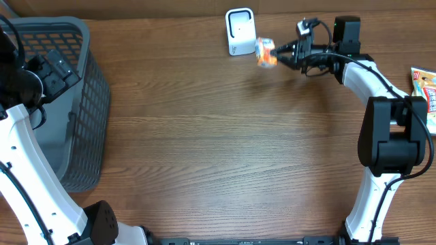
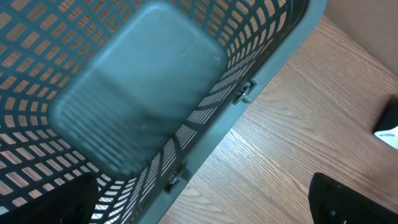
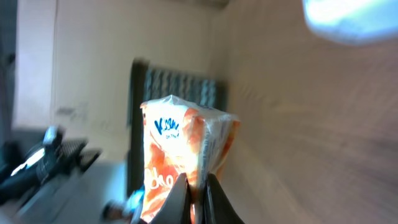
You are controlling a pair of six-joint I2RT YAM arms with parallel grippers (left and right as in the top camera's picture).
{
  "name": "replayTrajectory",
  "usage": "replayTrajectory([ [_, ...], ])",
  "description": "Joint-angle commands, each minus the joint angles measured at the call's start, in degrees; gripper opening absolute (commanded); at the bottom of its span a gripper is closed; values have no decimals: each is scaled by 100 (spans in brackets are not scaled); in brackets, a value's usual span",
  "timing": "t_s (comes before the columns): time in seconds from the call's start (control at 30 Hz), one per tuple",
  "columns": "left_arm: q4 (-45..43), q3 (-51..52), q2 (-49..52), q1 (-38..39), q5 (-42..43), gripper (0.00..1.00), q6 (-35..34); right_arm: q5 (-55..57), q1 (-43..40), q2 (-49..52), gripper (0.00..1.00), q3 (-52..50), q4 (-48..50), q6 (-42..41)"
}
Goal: Scan the item barcode
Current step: 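Hold the orange tissue packet up to the white scanner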
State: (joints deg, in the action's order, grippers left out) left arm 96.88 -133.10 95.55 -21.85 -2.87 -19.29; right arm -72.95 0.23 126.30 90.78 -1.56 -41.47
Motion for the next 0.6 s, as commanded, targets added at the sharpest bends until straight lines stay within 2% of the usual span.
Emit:
replayTrajectory([
  [0.0,-9,11,2,11,-52,100,68,1572,140,46,4,289,354,-671],
  [0.07,-9,11,2,11,-52,100,68,2479,262,46,4,448,160,-601],
  [0.2,-9,11,2,11,-52,100,68,4015,605,46,4,975,-546,243],
  [0.27,-9,11,2,11,-52,100,68,5403,951,48,4,1650,-1473,1377],
  [0.37,-9,11,2,11,-52,100,68,7305,1390,48,4,2232,-2035,2461],
  [0.4,-9,11,2,11,-52,100,68,7768,1526,48,4,2326,-2044,2852],
  [0.43,-9,11,2,11,-52,100,68,8736,1869,48,4,2420,-1875,4011],
  [0.5,-9,11,2,11,-52,100,68,9641,2201,107,4,2417,-1506,5235],
  [0.57,-9,11,2,11,-52,100,68,10078,2415,216,4,2415,-1202,6127],
])
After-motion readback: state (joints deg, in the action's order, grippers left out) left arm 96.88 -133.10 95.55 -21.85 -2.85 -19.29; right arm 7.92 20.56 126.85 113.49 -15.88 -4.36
